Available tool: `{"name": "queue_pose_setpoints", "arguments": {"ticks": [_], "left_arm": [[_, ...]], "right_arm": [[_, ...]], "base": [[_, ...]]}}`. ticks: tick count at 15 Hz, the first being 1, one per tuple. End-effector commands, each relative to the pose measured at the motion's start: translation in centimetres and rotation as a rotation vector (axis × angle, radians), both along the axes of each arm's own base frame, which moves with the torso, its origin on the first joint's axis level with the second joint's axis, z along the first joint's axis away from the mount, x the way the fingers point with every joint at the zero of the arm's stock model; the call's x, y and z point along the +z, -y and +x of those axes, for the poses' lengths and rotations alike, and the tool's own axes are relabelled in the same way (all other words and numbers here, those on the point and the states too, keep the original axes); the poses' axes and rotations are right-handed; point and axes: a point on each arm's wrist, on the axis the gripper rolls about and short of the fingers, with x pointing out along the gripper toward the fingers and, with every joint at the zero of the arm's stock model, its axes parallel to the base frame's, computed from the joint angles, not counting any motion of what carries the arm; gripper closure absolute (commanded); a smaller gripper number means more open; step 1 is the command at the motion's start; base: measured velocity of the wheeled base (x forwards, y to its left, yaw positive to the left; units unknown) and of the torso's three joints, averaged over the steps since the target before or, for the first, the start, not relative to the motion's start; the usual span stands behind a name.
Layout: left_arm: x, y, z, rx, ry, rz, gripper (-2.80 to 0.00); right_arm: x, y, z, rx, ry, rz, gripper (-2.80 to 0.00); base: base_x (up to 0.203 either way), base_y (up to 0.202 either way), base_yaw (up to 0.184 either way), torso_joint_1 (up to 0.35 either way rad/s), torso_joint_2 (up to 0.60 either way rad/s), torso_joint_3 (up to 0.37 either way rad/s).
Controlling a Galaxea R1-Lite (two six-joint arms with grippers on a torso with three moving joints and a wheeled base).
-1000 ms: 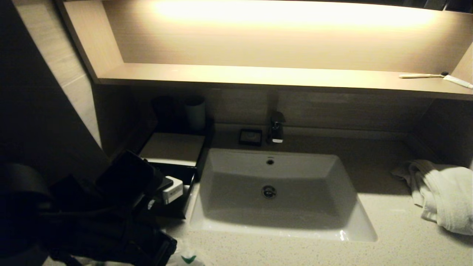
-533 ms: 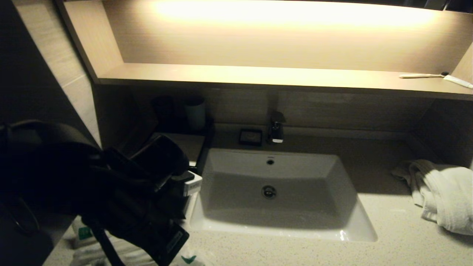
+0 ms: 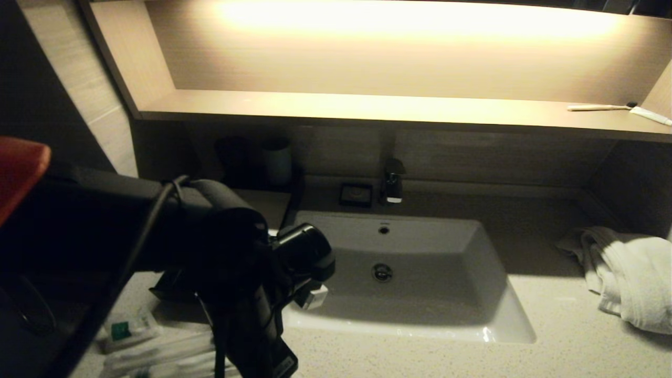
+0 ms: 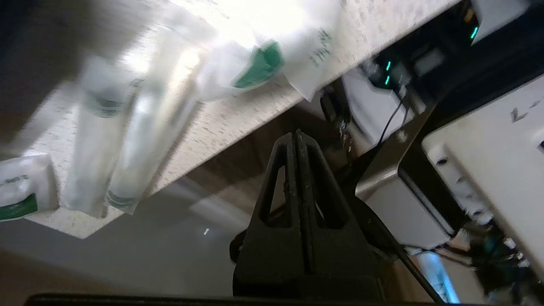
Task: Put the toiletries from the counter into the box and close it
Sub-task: Pick up the bathroom toiletry
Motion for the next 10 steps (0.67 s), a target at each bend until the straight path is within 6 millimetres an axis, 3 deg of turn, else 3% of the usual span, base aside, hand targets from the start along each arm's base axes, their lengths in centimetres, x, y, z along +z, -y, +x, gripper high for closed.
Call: {"name": "queue_pose_setpoints", "arguments": {"ticks": [1, 10], "left_arm": [[-1.2, 0.8, 0.1, -0.021, -0.03, 0.036, 0.0], [-2.4, 2.6, 0.7, -0.045, 0.003, 0.092, 0.0]], "right_arm": [[0.0, 0.0, 0.0, 0.0, 0.0, 0.0, 0.0], [0.0, 0.0, 0.0, 0.0, 0.0, 0.0, 0.0]], "base": [[0.0, 0.0, 0.0, 0.0, 0.0, 0.0], [0.0, 0.0, 0.0, 0.0, 0.0, 0.0]]}}
